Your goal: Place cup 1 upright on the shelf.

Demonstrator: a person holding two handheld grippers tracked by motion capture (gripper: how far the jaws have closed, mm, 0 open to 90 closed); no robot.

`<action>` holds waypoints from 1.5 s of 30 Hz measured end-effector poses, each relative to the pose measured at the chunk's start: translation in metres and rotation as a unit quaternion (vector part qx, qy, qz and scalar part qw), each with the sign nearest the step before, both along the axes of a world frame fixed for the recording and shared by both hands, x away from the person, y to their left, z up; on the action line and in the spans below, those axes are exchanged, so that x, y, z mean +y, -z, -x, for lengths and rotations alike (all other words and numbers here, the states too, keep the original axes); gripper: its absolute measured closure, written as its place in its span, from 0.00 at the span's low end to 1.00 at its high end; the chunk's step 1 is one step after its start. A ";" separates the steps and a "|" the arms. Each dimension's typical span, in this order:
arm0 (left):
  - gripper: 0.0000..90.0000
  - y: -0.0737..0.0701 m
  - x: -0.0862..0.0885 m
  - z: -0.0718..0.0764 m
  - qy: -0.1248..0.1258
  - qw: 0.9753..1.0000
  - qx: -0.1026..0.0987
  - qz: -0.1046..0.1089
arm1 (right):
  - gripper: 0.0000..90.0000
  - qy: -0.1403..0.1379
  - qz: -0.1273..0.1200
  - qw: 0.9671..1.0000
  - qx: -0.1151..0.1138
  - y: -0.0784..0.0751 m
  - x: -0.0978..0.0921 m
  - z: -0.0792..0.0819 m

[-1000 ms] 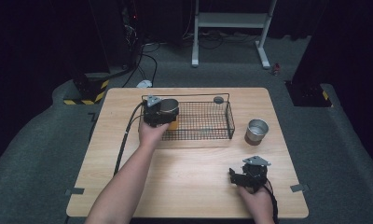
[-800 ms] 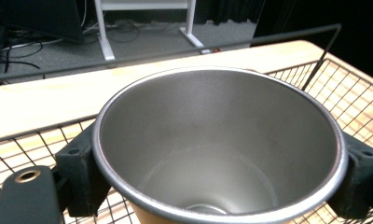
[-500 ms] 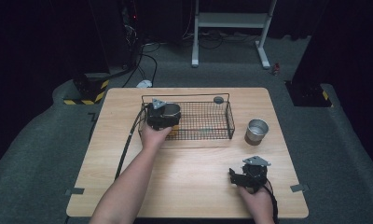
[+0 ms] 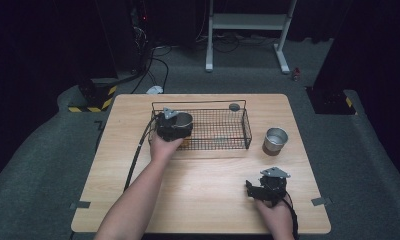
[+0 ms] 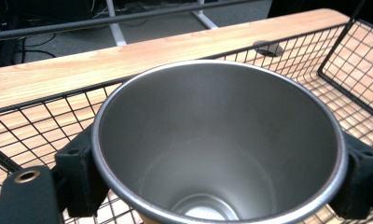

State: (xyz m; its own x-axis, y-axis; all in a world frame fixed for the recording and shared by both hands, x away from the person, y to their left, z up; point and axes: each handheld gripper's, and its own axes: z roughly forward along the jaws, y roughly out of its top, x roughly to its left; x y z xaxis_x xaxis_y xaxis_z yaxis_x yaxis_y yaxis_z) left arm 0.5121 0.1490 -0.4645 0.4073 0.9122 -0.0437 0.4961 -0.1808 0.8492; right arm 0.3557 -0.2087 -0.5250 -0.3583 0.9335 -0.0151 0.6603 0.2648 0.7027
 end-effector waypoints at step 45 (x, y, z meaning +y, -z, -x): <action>0.00 -0.013 0.011 0.011 0.002 1.000 0.021 -0.008 | 0.12 0.000 0.000 1.000 0.000 0.000 0.000 0.000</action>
